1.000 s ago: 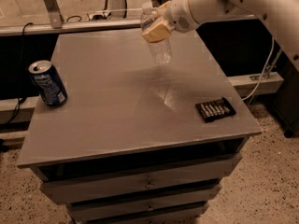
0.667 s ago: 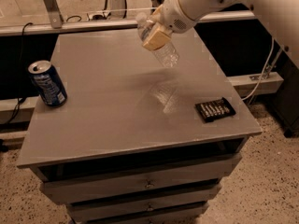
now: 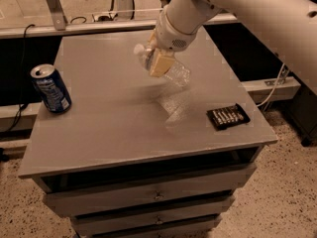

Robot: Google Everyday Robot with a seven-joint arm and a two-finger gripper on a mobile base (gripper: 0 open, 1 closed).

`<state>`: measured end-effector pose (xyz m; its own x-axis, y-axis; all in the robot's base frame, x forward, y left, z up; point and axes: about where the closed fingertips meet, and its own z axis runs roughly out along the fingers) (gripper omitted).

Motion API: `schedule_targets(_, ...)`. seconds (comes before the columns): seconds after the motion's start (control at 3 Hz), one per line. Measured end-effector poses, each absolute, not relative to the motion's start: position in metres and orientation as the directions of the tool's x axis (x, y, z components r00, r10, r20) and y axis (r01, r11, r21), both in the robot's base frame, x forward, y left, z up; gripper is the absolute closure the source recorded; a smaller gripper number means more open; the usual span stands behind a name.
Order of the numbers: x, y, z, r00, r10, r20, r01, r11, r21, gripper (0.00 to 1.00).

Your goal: Knock water bottle over

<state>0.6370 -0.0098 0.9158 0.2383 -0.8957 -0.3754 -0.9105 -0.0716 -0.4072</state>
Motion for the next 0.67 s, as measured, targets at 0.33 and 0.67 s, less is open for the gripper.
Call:
schedule_targets(0.33,0.615,0.006,0.894,0.301,-0.89,-0.342,-0.919,-0.175,-0.353,0.82)
schedule_targets(0.67,0.598,0.018,0.88,0.35,-0.88,-0.321,-0.916,-0.249,-0.315,0.59)
